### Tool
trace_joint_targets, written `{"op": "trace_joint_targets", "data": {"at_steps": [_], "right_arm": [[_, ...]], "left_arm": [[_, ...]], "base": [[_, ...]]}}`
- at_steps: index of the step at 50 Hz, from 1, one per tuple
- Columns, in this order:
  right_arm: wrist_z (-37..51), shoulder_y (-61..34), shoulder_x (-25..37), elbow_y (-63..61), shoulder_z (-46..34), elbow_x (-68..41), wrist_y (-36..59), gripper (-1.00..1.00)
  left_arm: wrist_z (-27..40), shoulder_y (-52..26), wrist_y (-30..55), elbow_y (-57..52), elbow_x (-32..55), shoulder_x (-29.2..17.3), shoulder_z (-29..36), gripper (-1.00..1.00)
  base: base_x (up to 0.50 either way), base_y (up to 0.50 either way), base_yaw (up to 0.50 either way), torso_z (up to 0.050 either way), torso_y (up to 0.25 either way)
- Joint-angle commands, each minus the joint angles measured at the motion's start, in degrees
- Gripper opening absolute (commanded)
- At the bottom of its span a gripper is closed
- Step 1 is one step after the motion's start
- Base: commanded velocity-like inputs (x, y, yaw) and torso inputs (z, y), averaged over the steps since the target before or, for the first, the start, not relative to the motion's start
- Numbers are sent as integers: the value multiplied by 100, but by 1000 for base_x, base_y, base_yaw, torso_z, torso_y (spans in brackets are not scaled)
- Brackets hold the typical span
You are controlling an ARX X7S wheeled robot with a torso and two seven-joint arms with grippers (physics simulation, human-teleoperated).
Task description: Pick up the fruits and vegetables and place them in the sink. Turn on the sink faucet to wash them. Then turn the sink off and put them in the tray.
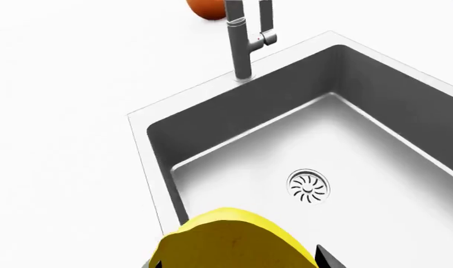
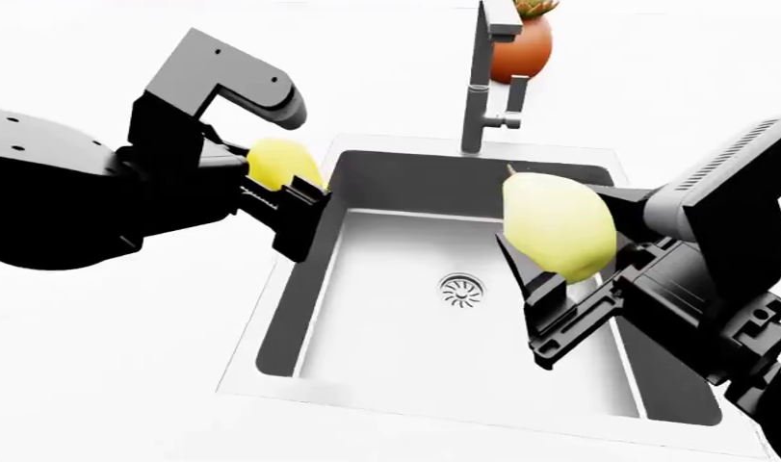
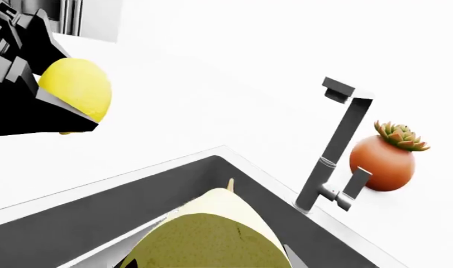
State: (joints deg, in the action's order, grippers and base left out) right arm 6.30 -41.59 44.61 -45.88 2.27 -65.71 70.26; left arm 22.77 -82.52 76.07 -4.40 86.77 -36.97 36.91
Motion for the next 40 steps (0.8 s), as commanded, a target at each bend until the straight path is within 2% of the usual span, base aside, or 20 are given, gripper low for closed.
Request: {"op": "trace_joint_targets", "data": {"at_steps": [1, 6, 12, 22, 40], "right_arm": [[84, -137, -21, 79, -12, -139, 127, -100], [44, -145, 28, 35, -22, -159, 100, -100], [185, -409, -2, 66, -124, -298, 254, -100], [304, -890, 86, 85, -217, -688, 524, -100], [459, -1149, 171, 35, -366, -898, 630, -100]], "left_arm": [[-11, -102, -1, 76, 15, 127, 107, -100], [35, -183, 35, 137, 51, 189, 143, -100], [-63, -295, 45, 272, -49, 245, 227, -100], [-79, -558, 186, 394, -11, 317, 325, -100], [114, -510, 173, 180, 250, 227, 316, -100]], "base": [[63, -496, 0, 0, 0], [58, -454, 0, 0, 0], [0, 0, 0, 0, 0], [270, -160, 0, 0, 0], [459, 96, 0, 0, 1]]}}
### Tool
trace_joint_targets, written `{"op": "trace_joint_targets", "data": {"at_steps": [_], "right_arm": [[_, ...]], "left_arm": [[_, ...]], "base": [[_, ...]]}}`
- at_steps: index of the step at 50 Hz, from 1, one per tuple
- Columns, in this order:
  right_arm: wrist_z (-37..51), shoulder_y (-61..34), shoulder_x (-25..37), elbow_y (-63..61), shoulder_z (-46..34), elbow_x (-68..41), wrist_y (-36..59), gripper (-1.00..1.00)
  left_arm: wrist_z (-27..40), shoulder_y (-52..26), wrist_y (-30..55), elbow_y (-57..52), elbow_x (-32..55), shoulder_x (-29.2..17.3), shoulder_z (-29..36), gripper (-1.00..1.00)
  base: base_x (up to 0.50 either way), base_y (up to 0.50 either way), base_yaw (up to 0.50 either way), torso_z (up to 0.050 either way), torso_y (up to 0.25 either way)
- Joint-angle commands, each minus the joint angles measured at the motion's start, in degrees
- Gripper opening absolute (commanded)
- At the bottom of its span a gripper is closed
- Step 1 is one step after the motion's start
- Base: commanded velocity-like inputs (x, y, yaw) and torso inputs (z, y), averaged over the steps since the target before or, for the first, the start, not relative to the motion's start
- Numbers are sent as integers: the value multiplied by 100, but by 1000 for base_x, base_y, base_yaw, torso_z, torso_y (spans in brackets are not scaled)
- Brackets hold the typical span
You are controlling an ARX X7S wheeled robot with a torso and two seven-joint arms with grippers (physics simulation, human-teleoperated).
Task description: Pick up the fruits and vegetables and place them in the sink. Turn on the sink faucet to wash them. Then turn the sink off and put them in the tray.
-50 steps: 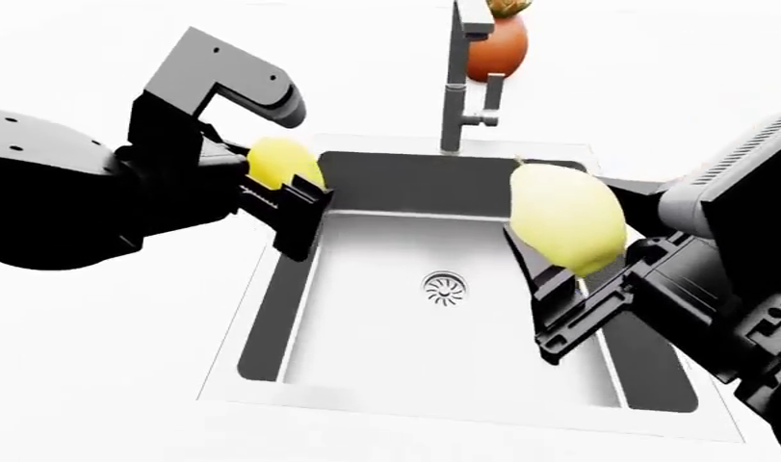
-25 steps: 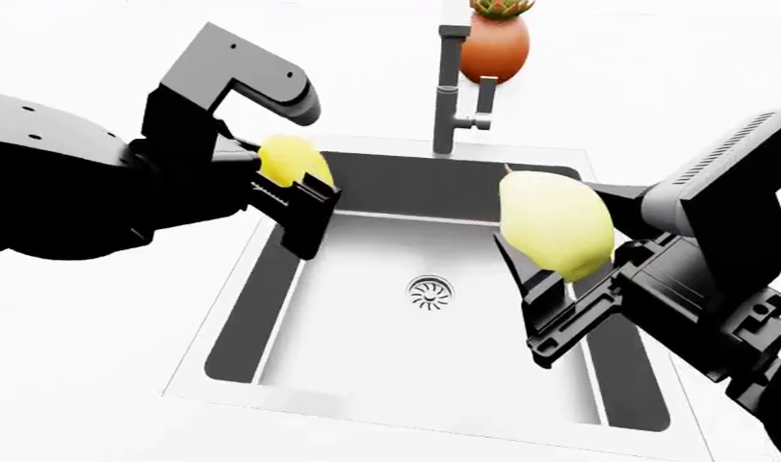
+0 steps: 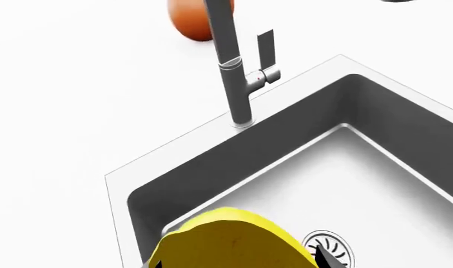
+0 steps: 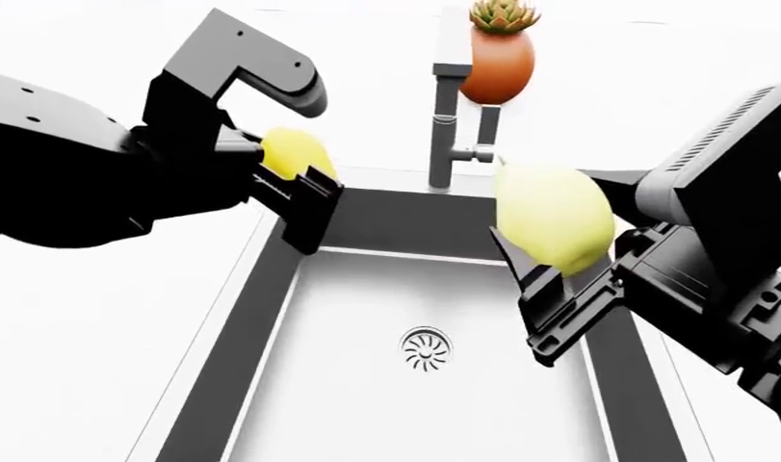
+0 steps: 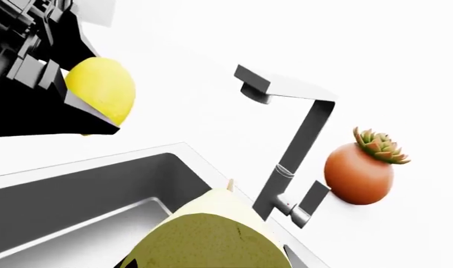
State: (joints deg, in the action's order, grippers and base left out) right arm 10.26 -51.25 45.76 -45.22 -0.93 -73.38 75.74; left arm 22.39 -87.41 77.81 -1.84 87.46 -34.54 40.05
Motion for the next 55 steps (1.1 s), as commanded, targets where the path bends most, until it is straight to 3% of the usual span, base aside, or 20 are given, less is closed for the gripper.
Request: {"op": "trace_joint_targets", "data": {"at_steps": [1, 12, 23, 35, 55], "right_arm": [[59, -177, 59, -33, -53, -124, 73, -100], [231, -234, 2, 44, -154, -254, 111, -100], [-247, -868, -411, 536, -1981, 838, 540, -100], [-877, -1106, -822, 1525, -3999, 2313, 46, -100], [-1429, -1105, -1727, 3774, -5415, 3596, -1076, -100]], "left_arm": [[147, -22, -7, -78, 177, -16, 7, -100], [171, 20, -60, -102, 200, -2, 62, -100], [170, -22, -85, -92, 216, 31, 114, -100], [292, -76, -78, -163, 384, -3, 107, -100], [330, -142, -111, -203, 473, -22, 162, -100]], "base": [[471, 74, 0, 0, 0], [380, 64, 0, 0, 0], [0, 0, 0, 0, 0], [0, 0, 0, 0, 0], [0, 0, 0, 0, 0]]}}
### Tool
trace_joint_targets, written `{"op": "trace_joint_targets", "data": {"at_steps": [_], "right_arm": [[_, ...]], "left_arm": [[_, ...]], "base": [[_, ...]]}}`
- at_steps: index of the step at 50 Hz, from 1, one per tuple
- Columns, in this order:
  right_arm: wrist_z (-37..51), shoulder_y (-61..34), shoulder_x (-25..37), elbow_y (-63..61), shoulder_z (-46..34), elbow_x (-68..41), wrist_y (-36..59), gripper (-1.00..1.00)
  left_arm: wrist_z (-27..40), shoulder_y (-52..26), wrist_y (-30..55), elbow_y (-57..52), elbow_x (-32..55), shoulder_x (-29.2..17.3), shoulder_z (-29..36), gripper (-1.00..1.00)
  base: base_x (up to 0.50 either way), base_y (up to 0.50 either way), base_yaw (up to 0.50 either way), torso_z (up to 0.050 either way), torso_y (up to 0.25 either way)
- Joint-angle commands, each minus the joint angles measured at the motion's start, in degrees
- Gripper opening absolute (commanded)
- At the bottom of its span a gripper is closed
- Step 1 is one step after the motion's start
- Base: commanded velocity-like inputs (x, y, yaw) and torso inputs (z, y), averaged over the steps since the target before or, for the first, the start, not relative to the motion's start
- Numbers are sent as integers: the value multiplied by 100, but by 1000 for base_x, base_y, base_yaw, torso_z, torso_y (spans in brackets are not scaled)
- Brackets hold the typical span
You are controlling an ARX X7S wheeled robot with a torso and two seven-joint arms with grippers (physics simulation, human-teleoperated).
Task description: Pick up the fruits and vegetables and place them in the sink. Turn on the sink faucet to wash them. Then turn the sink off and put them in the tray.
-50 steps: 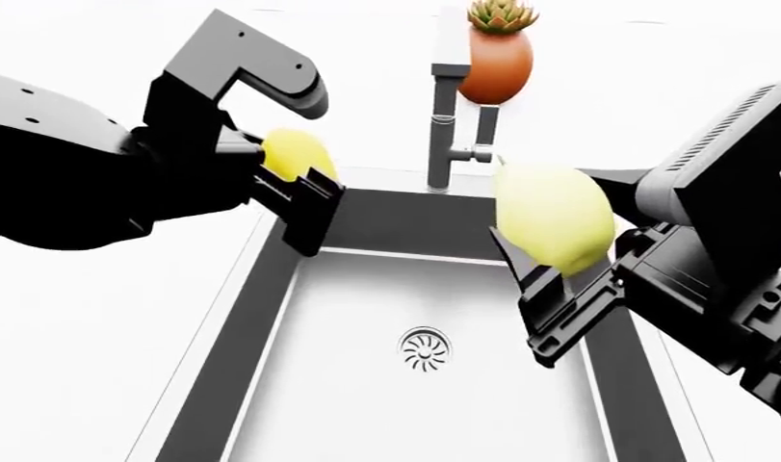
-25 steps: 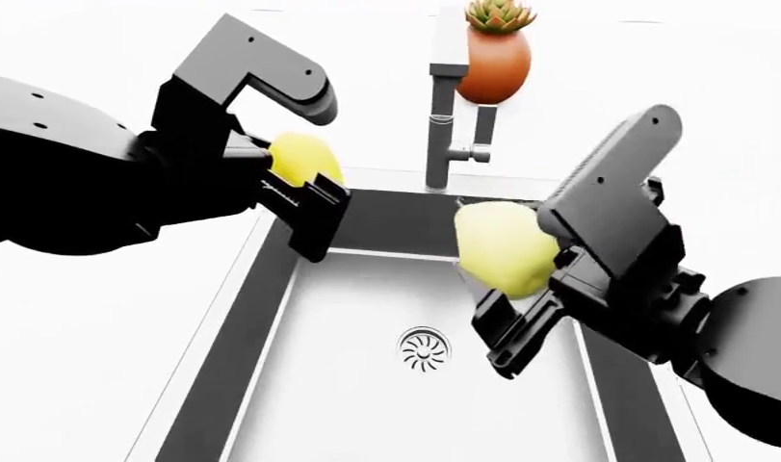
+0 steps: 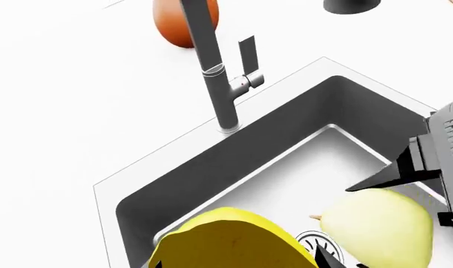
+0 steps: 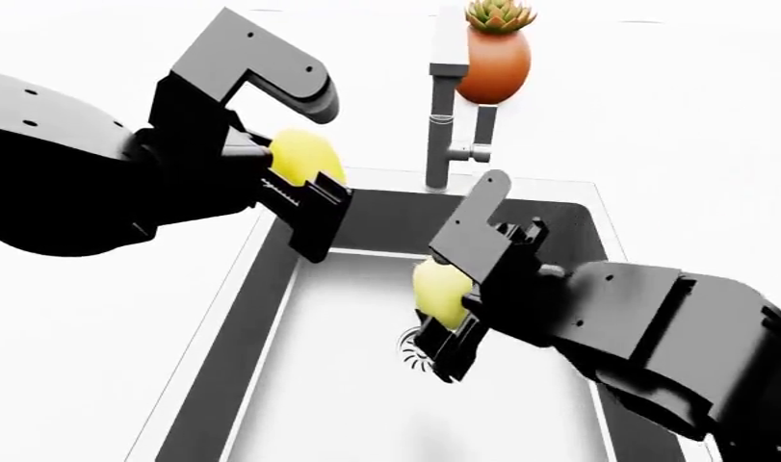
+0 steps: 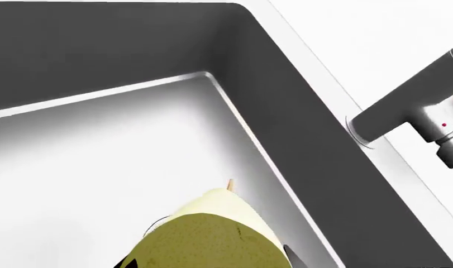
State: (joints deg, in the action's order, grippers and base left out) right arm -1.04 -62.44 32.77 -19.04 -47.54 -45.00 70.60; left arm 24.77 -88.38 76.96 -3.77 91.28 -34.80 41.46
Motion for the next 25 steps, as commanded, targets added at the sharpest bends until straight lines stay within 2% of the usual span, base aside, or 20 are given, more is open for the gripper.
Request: {"op": "trace_joint_targets", "data": {"at_steps": [1, 12, 25], "right_arm": [[-313, 30, -459, 1257, -780, 793, -615, -100], [-399, 74, -894, 2308, -1034, 1161, -1092, -100], [-507, 230, -1110, 3021, -1148, 1308, -1458, -100]], "left_arm": [[96, -49, -26, -10, 95, 8, 27, -100], [6, -35, -84, 3, 21, -26, 76, -100], [10, -21, -129, 15, 41, -24, 126, -100]], "base": [[0, 0, 0, 0, 10], [0, 0, 0, 0, 0], [0, 0, 0, 0, 0]]}}
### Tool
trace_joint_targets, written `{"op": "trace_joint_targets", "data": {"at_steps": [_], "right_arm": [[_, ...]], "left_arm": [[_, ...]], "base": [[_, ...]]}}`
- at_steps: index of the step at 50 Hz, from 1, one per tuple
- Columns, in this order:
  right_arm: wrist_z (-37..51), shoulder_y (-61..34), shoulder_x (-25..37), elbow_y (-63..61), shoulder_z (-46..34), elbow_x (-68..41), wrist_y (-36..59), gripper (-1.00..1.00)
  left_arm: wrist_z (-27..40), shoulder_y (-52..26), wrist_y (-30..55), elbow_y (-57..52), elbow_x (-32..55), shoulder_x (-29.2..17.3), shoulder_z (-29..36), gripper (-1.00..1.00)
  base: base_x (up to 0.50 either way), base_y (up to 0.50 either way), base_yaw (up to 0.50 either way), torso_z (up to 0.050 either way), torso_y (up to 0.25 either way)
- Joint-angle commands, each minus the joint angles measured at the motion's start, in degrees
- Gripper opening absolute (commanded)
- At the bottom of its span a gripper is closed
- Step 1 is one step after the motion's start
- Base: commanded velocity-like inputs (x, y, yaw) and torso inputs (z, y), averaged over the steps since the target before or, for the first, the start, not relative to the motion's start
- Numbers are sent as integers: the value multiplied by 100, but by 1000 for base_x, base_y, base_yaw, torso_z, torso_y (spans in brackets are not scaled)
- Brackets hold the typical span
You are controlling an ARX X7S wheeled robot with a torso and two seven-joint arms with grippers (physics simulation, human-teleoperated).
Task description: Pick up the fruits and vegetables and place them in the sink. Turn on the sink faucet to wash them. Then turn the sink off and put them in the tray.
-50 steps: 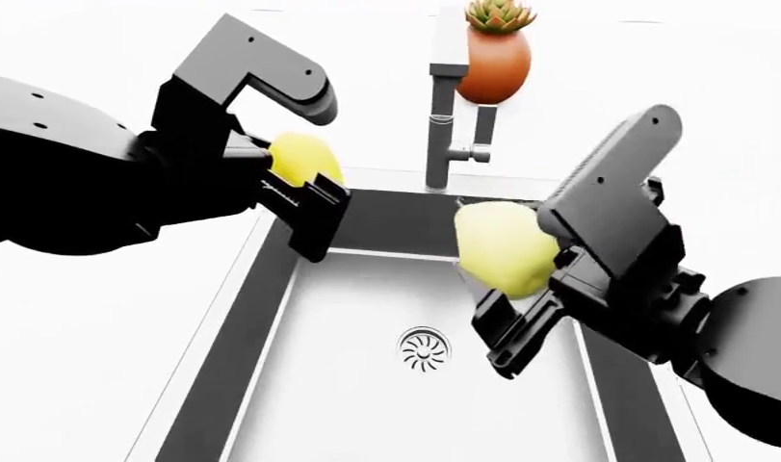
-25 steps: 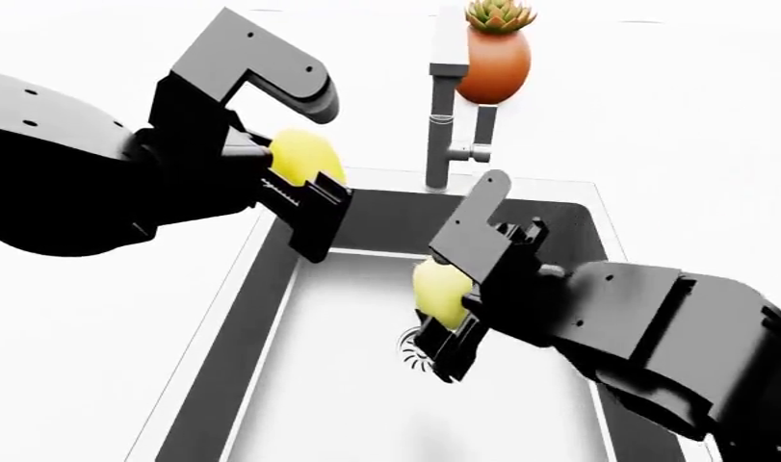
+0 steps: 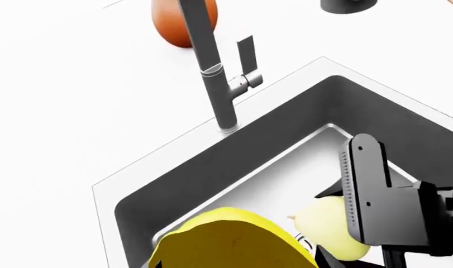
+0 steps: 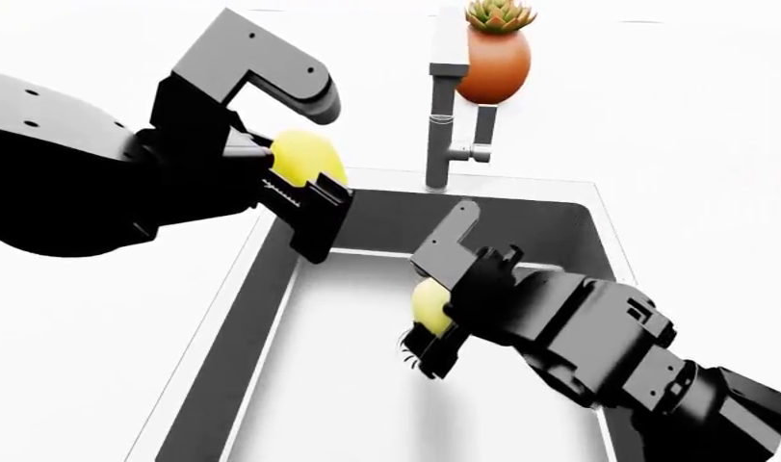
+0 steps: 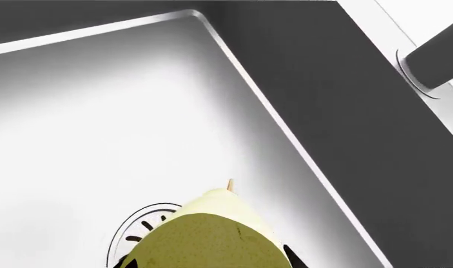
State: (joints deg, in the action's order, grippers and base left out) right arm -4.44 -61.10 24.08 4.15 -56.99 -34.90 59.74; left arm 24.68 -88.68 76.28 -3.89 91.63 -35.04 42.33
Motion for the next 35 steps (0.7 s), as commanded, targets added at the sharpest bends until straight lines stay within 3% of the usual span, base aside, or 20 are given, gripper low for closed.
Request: {"op": "trace_joint_targets", "data": {"at_steps": [1, 8, 9, 25, 35], "right_arm": [[-165, 106, -258, 757, -201, 311, -408, -100], [-142, 227, -323, 1104, -143, 385, -730, -100], [-184, 254, -234, 992, -111, 326, -728, 100], [-170, 214, 631, -578, 338, -327, -150, 100], [-36, 388, 1660, -2459, 852, -1114, 263, 100]], "left_arm": [[15, 9, -62, 31, 4, 2, 45, -100], [-3, 4, -72, 57, -5, 10, 80, -100], [-28, 7, -78, 71, -34, 15, 95, -100], [-24, 61, -138, 49, -30, 19, 167, -100], [-168, 169, -185, 168, -223, 86, 334, -100]], "base": [[0, 0, 0, 0, 0], [0, 0, 0, 0, 1], [0, 0, 0, 0, 0], [0, 0, 0, 0, 0], [0, 0, 0, 0, 0]]}}
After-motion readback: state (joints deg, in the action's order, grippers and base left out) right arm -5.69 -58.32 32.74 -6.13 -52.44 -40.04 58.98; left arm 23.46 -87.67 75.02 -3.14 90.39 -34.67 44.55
